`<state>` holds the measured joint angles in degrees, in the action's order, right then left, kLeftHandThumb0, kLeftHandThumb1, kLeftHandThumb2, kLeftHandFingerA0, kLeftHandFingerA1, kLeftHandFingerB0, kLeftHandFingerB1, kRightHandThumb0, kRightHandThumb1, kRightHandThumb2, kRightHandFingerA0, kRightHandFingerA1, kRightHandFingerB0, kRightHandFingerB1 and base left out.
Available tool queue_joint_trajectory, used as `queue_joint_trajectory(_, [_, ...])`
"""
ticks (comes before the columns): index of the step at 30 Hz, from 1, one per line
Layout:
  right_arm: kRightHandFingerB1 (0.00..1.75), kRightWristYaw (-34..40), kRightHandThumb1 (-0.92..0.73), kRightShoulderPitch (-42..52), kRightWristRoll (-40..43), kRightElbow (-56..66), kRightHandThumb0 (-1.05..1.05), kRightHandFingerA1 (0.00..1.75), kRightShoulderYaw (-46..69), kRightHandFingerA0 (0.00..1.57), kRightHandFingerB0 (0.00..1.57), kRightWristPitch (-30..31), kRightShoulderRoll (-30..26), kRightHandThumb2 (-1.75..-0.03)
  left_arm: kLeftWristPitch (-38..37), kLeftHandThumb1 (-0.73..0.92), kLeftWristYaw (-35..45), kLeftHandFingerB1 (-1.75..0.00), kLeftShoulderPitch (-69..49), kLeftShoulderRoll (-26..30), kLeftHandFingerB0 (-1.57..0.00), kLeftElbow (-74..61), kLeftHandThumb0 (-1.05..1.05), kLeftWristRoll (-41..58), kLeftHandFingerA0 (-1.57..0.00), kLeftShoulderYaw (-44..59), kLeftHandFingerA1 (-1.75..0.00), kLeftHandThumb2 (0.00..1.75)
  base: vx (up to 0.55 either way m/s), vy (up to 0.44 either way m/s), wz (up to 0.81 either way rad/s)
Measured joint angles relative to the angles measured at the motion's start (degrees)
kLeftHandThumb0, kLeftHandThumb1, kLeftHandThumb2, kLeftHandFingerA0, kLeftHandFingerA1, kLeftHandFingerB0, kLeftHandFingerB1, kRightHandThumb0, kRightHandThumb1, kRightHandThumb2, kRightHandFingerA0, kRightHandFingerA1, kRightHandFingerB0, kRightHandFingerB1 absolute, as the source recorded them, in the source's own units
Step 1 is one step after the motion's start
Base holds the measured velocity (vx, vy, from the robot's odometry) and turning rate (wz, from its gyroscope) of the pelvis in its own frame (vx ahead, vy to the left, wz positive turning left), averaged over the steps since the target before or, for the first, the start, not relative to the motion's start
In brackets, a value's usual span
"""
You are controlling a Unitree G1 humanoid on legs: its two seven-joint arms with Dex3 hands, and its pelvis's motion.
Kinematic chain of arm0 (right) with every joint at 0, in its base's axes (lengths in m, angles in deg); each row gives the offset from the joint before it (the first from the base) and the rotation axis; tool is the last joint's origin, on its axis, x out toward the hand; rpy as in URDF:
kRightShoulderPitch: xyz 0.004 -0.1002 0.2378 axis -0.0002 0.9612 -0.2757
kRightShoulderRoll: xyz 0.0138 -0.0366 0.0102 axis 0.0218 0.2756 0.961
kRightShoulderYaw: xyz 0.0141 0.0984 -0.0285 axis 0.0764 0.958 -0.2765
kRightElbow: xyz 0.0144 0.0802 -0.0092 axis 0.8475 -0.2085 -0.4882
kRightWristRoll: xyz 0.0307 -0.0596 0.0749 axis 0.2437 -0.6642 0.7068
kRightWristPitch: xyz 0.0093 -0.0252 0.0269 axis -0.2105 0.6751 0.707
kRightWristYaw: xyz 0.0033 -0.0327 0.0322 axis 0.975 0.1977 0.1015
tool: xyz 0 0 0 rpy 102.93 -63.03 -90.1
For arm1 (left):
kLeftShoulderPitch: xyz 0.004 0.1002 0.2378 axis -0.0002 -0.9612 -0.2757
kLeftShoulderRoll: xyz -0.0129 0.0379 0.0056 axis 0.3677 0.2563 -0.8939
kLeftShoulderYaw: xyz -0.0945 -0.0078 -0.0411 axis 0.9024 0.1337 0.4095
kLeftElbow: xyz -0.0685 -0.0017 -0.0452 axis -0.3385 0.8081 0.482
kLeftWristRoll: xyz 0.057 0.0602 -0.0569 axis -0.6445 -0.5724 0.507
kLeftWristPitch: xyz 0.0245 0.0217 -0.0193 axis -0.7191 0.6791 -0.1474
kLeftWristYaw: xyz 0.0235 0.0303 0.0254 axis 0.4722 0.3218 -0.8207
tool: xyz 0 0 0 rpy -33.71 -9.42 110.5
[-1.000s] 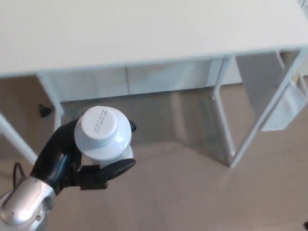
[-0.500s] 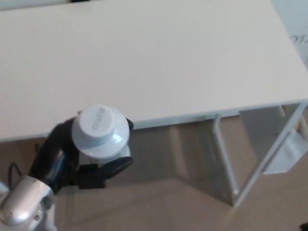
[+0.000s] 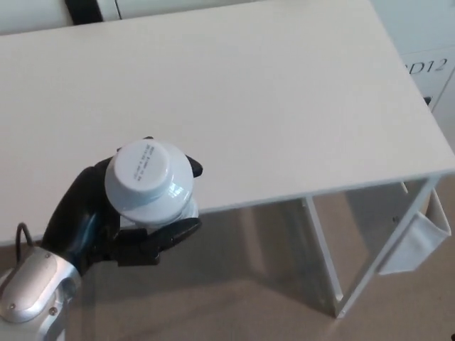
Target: The robot picks up a bottle from a person using its left hand and walk towards the table in frontand put the bottle on the table.
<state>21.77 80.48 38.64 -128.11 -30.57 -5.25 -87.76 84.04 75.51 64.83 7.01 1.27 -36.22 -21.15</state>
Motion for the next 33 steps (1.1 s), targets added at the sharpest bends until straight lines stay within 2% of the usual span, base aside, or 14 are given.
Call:
queue_joint_trajectory(7, [0.42, 0.1, -0.68, -0.3, -0.2, 0.2, -0.42, 0.47, -0.4, 0.66, 0.58, -0.1, 0.3, -0.60, 3.6, 0.68, -0.3, -1.10, 6.5, 0.9, -0.79, 3.4, -0.15, 1.5, -1.04, 4.5, -1.30, 0.90, 0.17, 0.050, 0.08])
queue_joint_trajectory(8, [0.42, 0.1, -0.69, -0.2, -0.3, 0.1, -0.43, 0.47, -0.5, 0.67, 0.58, -0.1, 0.3, -0.61, 4.2, 0.77, -0.3, -1.09, 7.2, 0.9, -0.78, 3.7, -0.16, 1.8, -1.06, 4.9, -1.31, 0.81, 0.17, 0.014, 0.03])
queue_joint_trajectory(10, [0.43, 0.1, -0.63, -0.1, -0.4, 0.1, -0.46, 0.49, -0.6, 0.67, 0.55, -0.1, 0.3, -0.63, 5.6, 0.78, -0.3, -1.09, 9.3, 0.9, -0.77, 5.2, -0.15, 2.6, -1.05, 5.8, -1.33, 0.80, 0.17, -0.006, 0.18])
queue_joint_trajectory(17, [0.43, 0.4, -0.63, -0.6, -0.6, 0.2, -0.45, 0.50, -0.6, 0.68, 0.56, 0.0, -0.3, -0.62, 10.5, 0.80, -0.7, -1.07, 19.0, 1.3, -0.76, 10.5, -0.12, 4.9, -1.03, 9.1, -1.34, 0.77, 0.15, -0.062, 0.04])
queue_joint_trajectory(26, [0.42, 0.4, -0.63, -0.3, -0.8, 0.1, -0.46, 0.49, -0.6, 0.68, 0.55, 0.1, -0.2, -0.63, 12.7, 0.79, -0.9, -1.06, 19.0, 1.3, -0.78, 10.7, -0.11, 5.2, -1.07, 8.7, -1.32, 0.78, 0.11, 0.023, -0.07])
queue_joint_trajectory(29, [0.42, 0.6, -0.65, -0.2, -0.9, 0.1, -0.46, 0.49, -0.6, 0.68, 0.55, 0.1, -0.1, -0.62, 13.5, 0.80, -1.1, -1.08, 18.9, 1.2, -0.75, 11.8, -0.11, 5.2, -1.02, 8.6, -1.37, 0.79, 0.10, 0.155, 0.11])
queue_joint_trajectory(33, [0.43, 0.5, -0.64, -0.1, -1.0, 0.1, -0.46, 0.50, -0.7, 0.69, 0.56, 0.1, 0.6, -0.62, 13.9, 0.76, -1.5, -1.07, 18.8, 1.3, -0.76, 14.7, -0.10, 5.1, -1.02, 9.0, -1.38, 0.82, 0.10, 0.112, 0.27])
